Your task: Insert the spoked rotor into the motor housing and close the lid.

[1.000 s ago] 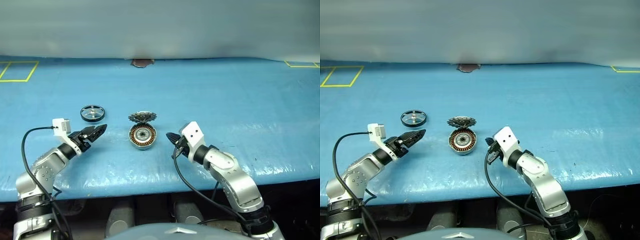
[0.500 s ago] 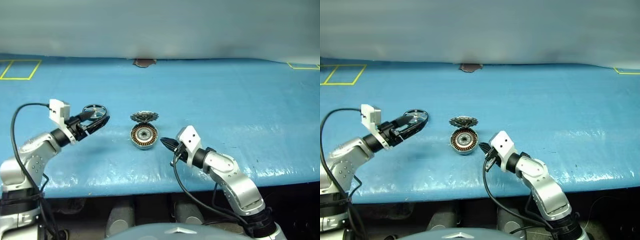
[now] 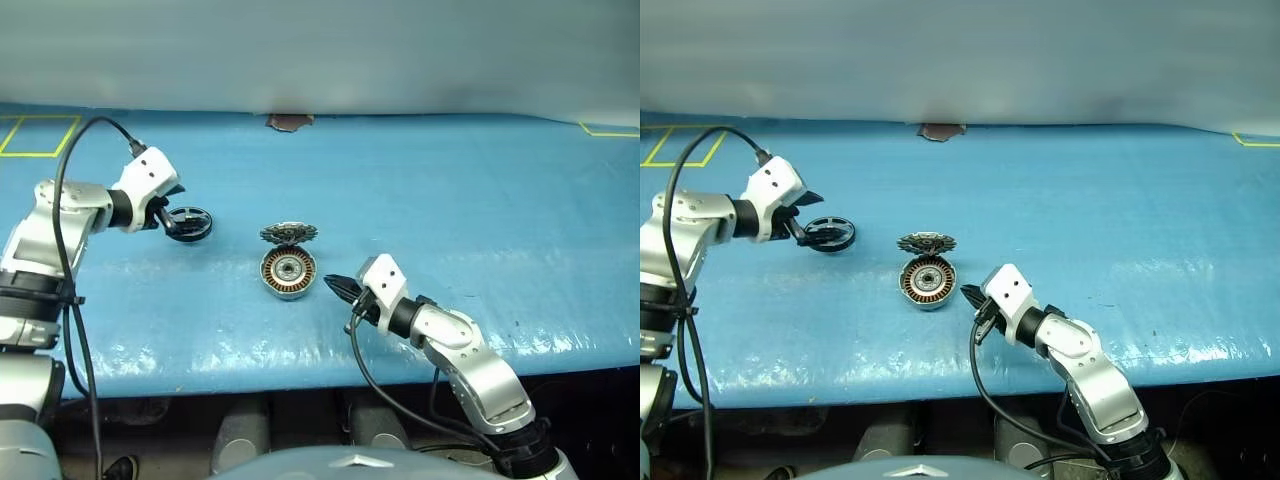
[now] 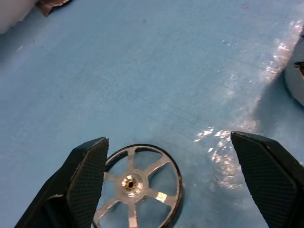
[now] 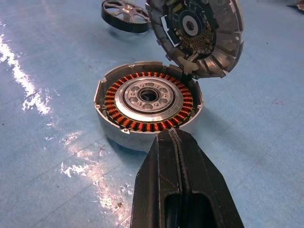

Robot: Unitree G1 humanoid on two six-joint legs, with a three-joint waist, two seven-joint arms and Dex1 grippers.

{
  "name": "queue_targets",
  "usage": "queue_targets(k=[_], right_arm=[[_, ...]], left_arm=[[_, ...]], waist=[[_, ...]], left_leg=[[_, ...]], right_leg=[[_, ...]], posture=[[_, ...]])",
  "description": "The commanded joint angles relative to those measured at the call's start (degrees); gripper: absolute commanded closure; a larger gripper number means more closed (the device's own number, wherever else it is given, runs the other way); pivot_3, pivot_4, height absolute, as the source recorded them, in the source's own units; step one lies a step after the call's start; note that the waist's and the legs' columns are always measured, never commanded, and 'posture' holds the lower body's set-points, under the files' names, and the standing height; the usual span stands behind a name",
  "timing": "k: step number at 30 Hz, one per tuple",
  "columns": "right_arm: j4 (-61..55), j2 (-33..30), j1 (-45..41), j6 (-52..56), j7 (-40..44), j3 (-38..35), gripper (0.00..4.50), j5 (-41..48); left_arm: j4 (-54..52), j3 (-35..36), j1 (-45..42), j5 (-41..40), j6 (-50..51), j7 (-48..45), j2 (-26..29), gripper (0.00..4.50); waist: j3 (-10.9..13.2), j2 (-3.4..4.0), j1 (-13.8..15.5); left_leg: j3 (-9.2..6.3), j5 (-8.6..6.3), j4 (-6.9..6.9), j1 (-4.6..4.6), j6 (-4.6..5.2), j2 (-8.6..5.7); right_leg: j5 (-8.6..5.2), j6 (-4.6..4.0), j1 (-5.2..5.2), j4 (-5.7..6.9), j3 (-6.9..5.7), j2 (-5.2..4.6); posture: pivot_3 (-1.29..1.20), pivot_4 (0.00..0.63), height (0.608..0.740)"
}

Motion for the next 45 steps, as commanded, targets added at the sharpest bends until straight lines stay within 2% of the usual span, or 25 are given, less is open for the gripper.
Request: queue_targets(k=[1, 10, 16, 20, 35, 45], right_arm=[[-2.3, 0.2, 0.8, -1.5, -0.8, -0.3, 4.50, -0.1], [-1.8, -0.2, -0.1, -1.0, -0.7, -1.1, 4.50, 0.3], [-1.9, -0.9, -0.7, -0.3, -0.1, -0.9, 4.50, 0.5], [-2.3, -1.4, -0.8, 0.0, -0.5, -1.5, 4.50, 0.4], [-2.4, -1.3, -1.1, 0.5, -1.3, -1.1, 4.50, 0.8], [-2.7, -1.6, -1.0, 1.4, -1.2, -1.2, 4.50, 0.9]], left_arm=[[3.7, 0.5, -3.0, 2.2, -2.2, -0.7, -0.6, 0.02], [16.0, -9.6, -12.7, 15.2, -7.4, -6.0, -2.2, 0.02], [22.9, -12.3, -17.8, 20.0, -10.4, -7.0, -5.5, 0.02], [24.8, -13.6, -17.8, 22.7, -12.5, -7.7, -5.7, 0.02], [23.4, -12.9, -13.6, 25.2, -11.7, -9.4, -5.9, 0.02], [21.3, -8.9, -14.9, 21.3, -10.4, -8.5, -8.0, 0.02]], waist=[[0.0, 0.00, 0.1], [0.0, -0.03, 0.2], [0.0, -0.03, 0.1], [0.0, -0.03, -0.1], [0.0, -0.04, 0.1], [0.0, -0.04, 0.1]], left_leg=[[0.00, -0.01, 0.03, -0.02, 0.02, 0.00], [-0.02, -0.01, 0.34, -0.04, 0.05, -0.01], [-0.04, -0.01, 0.34, -0.08, 0.06, -0.02], [-0.04, -0.02, 0.33, -0.07, 0.07, -0.02], [-0.05, -0.01, 0.47, -0.05, 0.07, -0.02], [-0.06, -0.01, 0.73, -0.03, 0.07, -0.03]], right_leg=[[0.00, 0.01, 0.00, -0.01, 0.00, 0.00], [0.06, 0.11, 0.11, 0.07, 0.00, 0.01], [0.08, 0.13, 0.10, 0.09, 0.01, 0.03], [0.11, 0.18, 0.09, 0.09, 0.02, 0.03], [0.15, 0.24, 0.09, 0.30, 0.03, 0.04], [0.13, 0.25, 0.07, 0.67, 0.04, 0.03]], posture=[[0.00, 0.150, 0.740], [0.00, 0.150, 0.740], [0.00, 0.150, 0.740], [0.00, 0.150, 0.740], [0.00, 0.150, 0.740], [0.00, 0.150, 0.740]])
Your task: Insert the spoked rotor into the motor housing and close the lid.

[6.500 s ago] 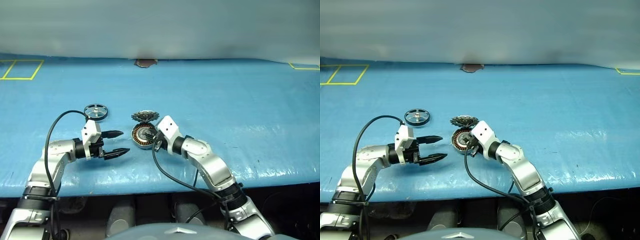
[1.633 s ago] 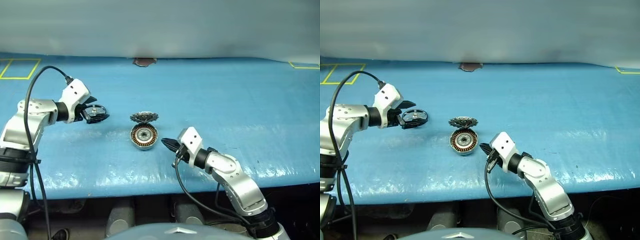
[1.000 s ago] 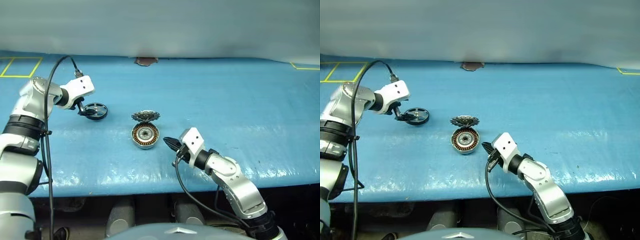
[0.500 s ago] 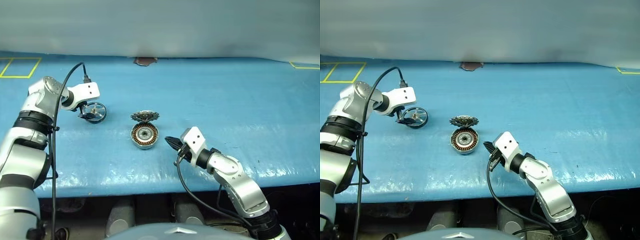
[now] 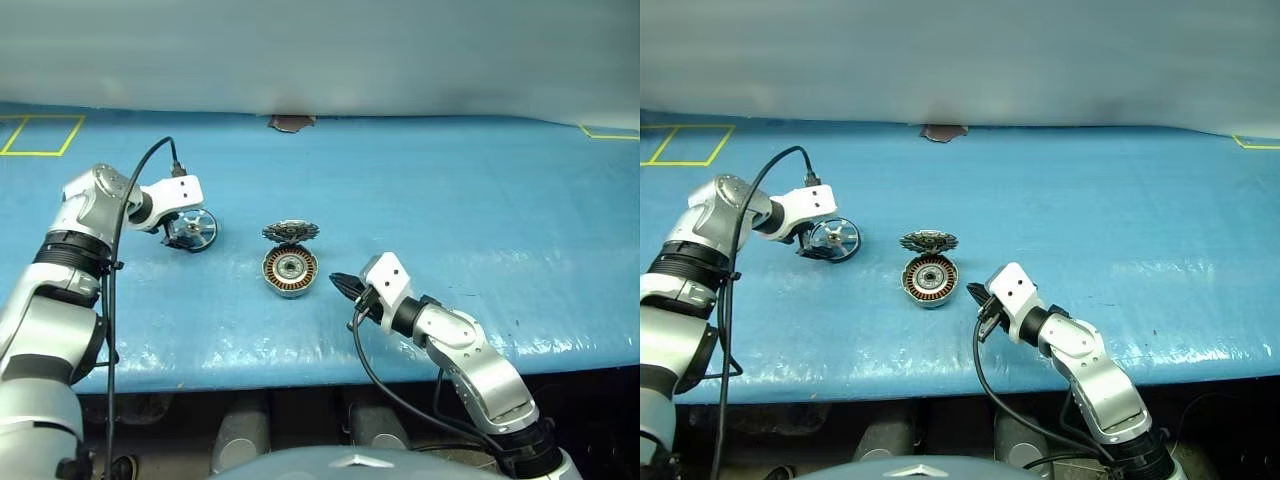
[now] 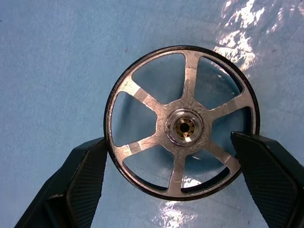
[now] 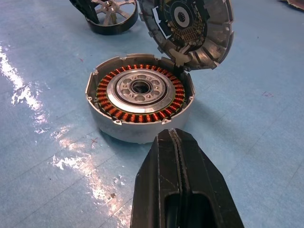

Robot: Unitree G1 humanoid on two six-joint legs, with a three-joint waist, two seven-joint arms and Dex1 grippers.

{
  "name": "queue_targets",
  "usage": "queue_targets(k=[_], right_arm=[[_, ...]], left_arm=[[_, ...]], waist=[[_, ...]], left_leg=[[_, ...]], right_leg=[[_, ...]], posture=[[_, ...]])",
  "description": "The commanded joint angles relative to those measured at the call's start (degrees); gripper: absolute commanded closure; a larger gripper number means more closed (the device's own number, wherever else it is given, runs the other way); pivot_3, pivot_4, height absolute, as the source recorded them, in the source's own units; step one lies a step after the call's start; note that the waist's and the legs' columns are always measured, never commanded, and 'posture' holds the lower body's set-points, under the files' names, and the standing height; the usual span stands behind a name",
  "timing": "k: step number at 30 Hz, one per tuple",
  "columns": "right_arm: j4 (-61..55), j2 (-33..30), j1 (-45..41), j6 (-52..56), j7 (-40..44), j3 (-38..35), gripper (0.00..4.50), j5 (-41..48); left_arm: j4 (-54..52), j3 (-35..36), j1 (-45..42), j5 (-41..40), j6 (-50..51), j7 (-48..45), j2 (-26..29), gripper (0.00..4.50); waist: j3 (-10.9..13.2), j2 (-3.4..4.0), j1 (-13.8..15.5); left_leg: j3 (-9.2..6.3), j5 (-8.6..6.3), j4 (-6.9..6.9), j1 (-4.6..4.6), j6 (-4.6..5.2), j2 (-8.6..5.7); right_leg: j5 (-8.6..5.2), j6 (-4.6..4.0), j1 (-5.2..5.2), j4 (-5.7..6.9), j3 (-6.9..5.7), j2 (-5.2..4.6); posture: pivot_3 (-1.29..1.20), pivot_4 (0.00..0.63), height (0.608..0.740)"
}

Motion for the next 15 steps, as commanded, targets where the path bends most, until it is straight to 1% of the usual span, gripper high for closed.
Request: queue_targets(k=[1, 4, 9, 15], right_arm=[[-2.6, 0.0, -0.3, -0.2, 0.0, -0.8, 4.50, 0.5], [-2.5, -0.1, -0.4, -0.1, 0.0, -0.8, 4.50, 0.5], [-2.4, -0.1, -0.7, 0.0, -0.1, -0.9, 4.50, 0.4], [-2.4, -0.1, -0.7, 0.1, -0.3, -0.9, 4.50, 0.3]], left_arm=[[-2.6, 3.5, -1.8, -1.7, 0.2, 1.8, -0.5, 0.02], [-4.1, 3.6, -2.3, -1.8, 0.2, 0.6, -0.2, 0.02], [-5.8, 3.4, -1.4, -1.9, 0.2, -0.6, 0.3, 0.02], [-7.0, 2.4, -0.3, 0.4, 0.0, 0.8, 1.1, 0.02]], waist=[[0.0, 0.00, 0.0], [0.0, 0.00, 0.0], [0.0, 0.00, -0.1], [0.0, 0.00, -0.1]], left_leg=[[-0.01, 0.00, 0.06, 0.00, 0.00, 0.00], [-0.08, 0.00, 0.31, 0.00, 0.00, 0.02], [-0.06, 0.00, 0.64, 0.02, 0.00, 0.02], [-0.06, 0.00, 0.63, 0.01, 0.01, 0.02]], right_leg=[[-0.01, 0.01, -0.02, 0.11, 0.00, 0.00], [-0.14, -0.20, -0.01, 0.32, -0.01, 0.07], [-0.09, -0.12, 0.09, 0.41, 0.02, 0.06], [-0.07, -0.10, 0.09, 0.42, 0.02, 0.07]], posture=[[0.00, 0.150, 0.740], [0.00, 0.150, 0.740], [0.00, 0.150, 0.740], [0.00, 0.150, 0.740]])
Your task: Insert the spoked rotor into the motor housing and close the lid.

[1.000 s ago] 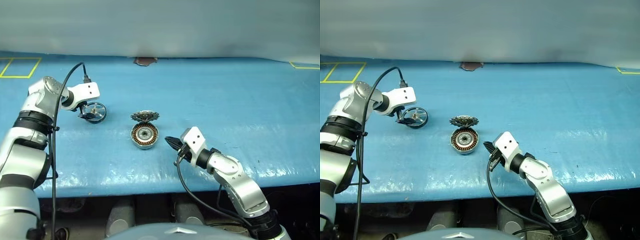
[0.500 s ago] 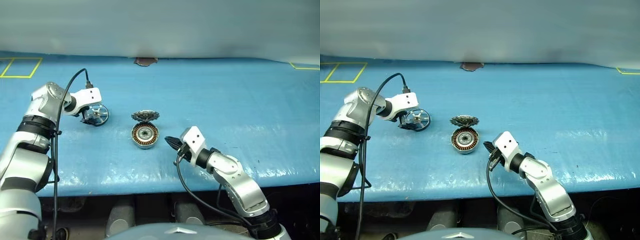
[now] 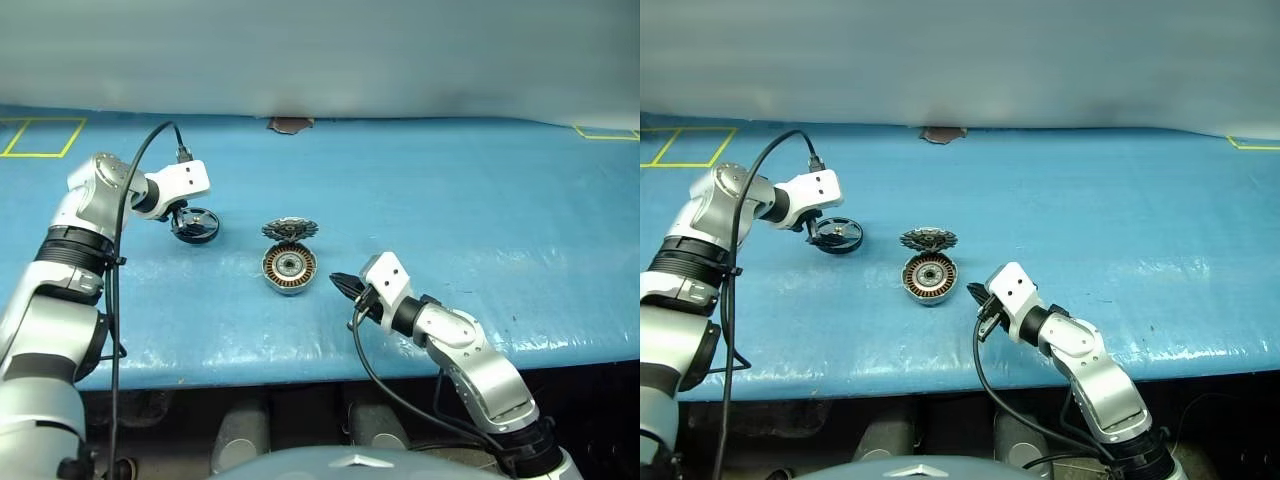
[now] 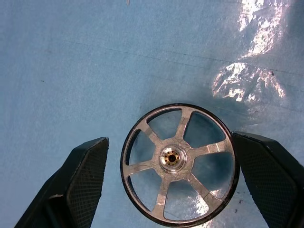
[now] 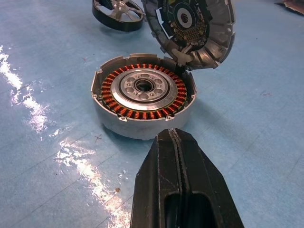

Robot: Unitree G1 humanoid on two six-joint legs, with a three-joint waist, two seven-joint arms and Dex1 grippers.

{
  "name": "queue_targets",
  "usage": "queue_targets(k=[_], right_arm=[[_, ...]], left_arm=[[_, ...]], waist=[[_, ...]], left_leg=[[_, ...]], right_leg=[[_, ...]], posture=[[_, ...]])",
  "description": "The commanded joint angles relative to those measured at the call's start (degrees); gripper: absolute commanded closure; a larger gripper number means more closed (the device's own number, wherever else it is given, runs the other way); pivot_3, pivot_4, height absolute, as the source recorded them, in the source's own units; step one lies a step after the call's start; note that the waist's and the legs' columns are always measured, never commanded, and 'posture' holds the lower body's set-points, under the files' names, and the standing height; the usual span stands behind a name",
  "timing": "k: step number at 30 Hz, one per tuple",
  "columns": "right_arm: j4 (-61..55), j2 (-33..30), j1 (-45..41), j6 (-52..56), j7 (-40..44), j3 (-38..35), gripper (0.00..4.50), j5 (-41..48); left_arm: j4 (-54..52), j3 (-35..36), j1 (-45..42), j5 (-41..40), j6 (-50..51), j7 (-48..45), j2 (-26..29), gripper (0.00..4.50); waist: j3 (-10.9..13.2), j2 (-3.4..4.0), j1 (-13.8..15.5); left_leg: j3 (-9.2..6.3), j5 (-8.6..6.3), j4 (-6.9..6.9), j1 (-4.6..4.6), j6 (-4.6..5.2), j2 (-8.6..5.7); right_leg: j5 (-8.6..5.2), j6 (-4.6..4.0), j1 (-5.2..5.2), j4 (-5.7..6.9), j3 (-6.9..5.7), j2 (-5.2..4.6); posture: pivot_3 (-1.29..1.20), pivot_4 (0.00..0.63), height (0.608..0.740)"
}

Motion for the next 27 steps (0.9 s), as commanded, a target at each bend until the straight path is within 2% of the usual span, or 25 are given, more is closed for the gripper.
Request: queue_targets(k=[1, 3, 5, 15, 21, 27], right_arm=[[-2.3, 0.0, -0.4, 0.0, -0.3, -0.9, 4.50, 0.3], [-2.2, 0.0, -0.4, -0.1, -0.3, -0.8, 4.50, 0.2], [-2.3, 0.1, -0.4, 0.0, -0.3, -0.7, 4.50, 0.2], [-2.2, 0.0, -0.4, 0.2, -0.4, -0.5, 4.50, 0.0], [-2.3, 0.1, -0.3, 0.5, -0.5, -0.3, 4.50, -0.1], [-2.6, 0.0, 0.3, 0.7, -1.0, -0.7, 4.50, -0.1]], left_arm=[[-1.7, 0.6, -0.4, 1.5, 0.3, 1.6, 1.0, 0.19], [-1.6, 1.0, -0.4, 1.6, 1.0, 2.1, 0.5, 0.61], [-2.0, 1.0, -0.1, 1.5, 1.3, 1.9, 0.3, 1.24], [-2.0, 0.6, 0.0, 1.5, 3.6, 1.8, -0.8, 1.24], [0.9, 0.7, -0.3, 2.2, 4.1, 5.0, -2.5, 1.24], [2.0, 0.0, 0.6, 2.9, 2.4, 4.8, -1.3, 1.24]], waist=[[0.0, 0.00, 0.0], [0.0, 0.00, 0.1], [0.0, 0.00, 0.1], [0.0, 0.00, 0.1], [0.0, 0.00, 0.1], [0.0, 0.00, 0.0]], left_leg=[[0.00, 0.00, -0.01, 0.00, 0.00, 0.00], [-0.01, 0.00, -0.02, -0.01, 0.00, -0.01], [-0.01, 0.00, -0.01, -0.02, 0.00, -0.02], [-0.01, 0.00, 0.00, -0.01, 0.00, -0.02], [-0.01, 0.00, 0.01, -0.01, 0.00, -0.01], [-0.01, 0.00, 0.00, -0.01, 0.00, -0.02]], right_leg=[[0.00, 0.00, 0.00, 0.00, 0.00, 0.00], [0.00, 0.00, 0.00, -0.01, 0.00, 0.00], [0.00, 0.00, 0.00, -0.01, 0.00, -0.01], [0.00, 0.01, 0.00, 0.00, 0.00, 0.00], [0.01, 0.02, 0.01, 0.00, 0.01, 0.00], [0.01, 0.02, 0.01, 0.00, 0.01, 0.00]], posture=[[0.00, 0.150, 0.740], [0.00, 0.150, 0.740], [0.00, 0.150, 0.740], [0.00, 0.150, 0.740], [0.00, 0.150, 0.740], [0.00, 0.150, 0.740]])
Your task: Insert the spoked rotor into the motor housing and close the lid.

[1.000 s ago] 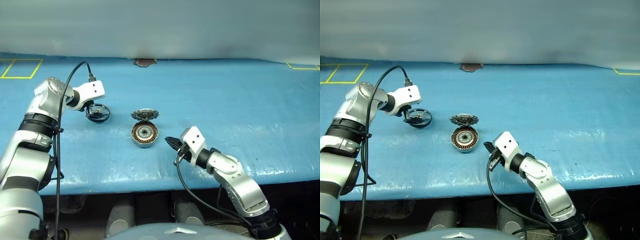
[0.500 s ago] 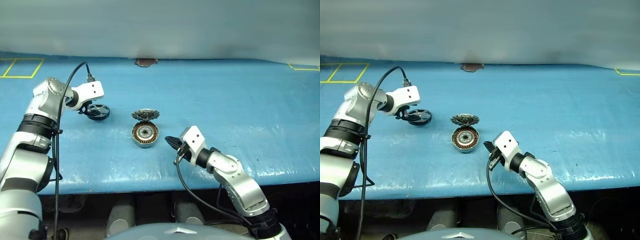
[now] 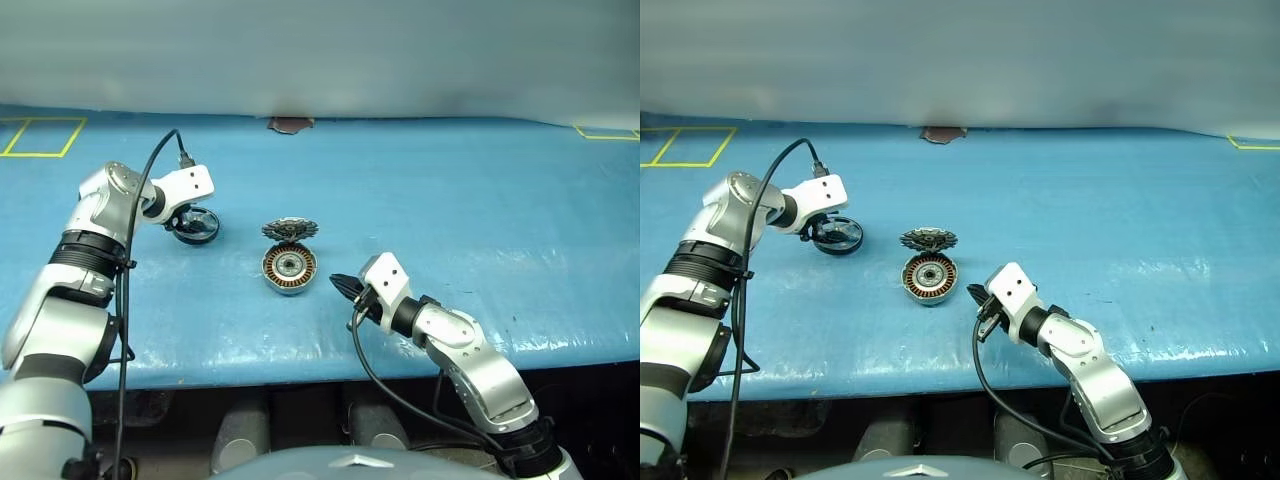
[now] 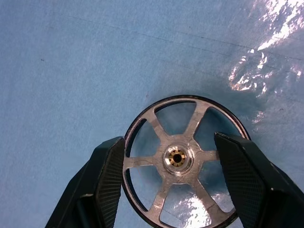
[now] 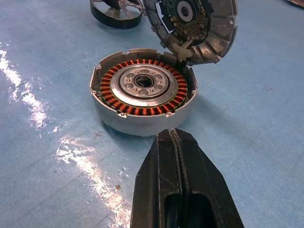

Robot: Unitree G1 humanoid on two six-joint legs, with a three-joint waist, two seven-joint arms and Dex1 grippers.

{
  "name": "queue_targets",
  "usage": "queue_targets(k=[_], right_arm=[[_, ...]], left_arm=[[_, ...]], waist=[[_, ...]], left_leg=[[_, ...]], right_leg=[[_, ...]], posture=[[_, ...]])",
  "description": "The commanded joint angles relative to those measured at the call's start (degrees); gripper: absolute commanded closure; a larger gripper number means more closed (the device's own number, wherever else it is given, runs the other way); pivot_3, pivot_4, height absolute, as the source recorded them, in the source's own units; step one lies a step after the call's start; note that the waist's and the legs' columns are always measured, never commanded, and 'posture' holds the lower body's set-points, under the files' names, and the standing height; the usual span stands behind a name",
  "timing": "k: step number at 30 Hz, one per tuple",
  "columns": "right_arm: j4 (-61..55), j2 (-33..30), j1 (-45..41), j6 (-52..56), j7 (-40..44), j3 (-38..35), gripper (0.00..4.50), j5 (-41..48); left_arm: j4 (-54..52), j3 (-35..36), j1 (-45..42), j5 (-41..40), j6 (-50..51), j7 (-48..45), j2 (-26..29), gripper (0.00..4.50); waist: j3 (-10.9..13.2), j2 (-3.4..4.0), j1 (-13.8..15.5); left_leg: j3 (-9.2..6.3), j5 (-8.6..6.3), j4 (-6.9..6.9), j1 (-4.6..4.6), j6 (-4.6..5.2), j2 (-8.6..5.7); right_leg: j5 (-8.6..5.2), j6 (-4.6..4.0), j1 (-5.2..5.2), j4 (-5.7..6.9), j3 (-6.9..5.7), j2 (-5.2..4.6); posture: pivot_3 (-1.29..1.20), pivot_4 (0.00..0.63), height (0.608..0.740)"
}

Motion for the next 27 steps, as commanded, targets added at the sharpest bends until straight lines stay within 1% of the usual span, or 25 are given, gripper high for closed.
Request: queue_targets(k=[1, 10, 18, 22, 27], right_arm=[[-2.6, 0.0, 0.2, -0.2, -0.5, -0.8, 4.50, 0.0], [-2.4, 0.2, -0.2, -0.5, -1.4, -1.1, 4.50, -0.1], [-2.3, 0.2, -0.3, -0.5, -1.9, -1.1, 4.50, 0.0], [-2.4, 0.1, -0.2, -0.4, -2.1, -1.3, 4.50, 0.0], [-2.2, 0.4, -0.6, -0.6, -2.4, -1.1, 4.50, -0.1]], left_arm=[[0.6, -0.1, 0.3, 1.1, -1.5, -0.2, 1.6, 1.24], [0.9, -0.5, 2.2, 1.8, -2.6, -0.7, 2.2, 1.24], [-1.8, -0.9, 5.6, 1.7, -2.3, -3.0, 2.0, 1.24], [-2.0, -0.6, 5.9, 1.9, -2.0, -2.8, 2.3, 1.24], [-1.6, -1.2, 6.5, 2.0, -1.5, -3.0, 1.4, 1.24]], waist=[[0.0, 0.00, 0.0], [0.0, 0.01, 0.0], [-0.1, 0.03, -0.3], [-0.1, 0.03, -0.4], [-0.1, 0.04, -0.5]], left_leg=[[0.00, 0.00, 0.00, 0.00, 0.00, 0.00], [0.00, 0.00, 0.02, 0.09, 0.00, 0.00], [0.03, 0.00, 0.00, 0.14, 0.00, 0.00], [0.04, 0.00, 0.00, 0.14, 0.00, 0.01], [0.04, 0.00, 0.00, 0.15, 0.00, 0.01]], right_leg=[[0.00, 0.00, 0.00, 0.00, 0.00, 0.00], [0.00, 0.00, 0.08, 0.00, 0.00, -0.01], [-0.01, -0.01, 0.09, 0.04, 0.04, 0.00], [-0.01, -0.01, 0.08, 0.04, 0.05, 0.00], [-0.01, -0.01, 0.08, 0.04, 0.06, 0.00]], posture=[[0.00, 0.150, 0.740], [0.00, 0.150, 0.740], [0.00, 0.150, 0.740], [0.00, 0.150, 0.740], [0.00, 0.150, 0.740]])
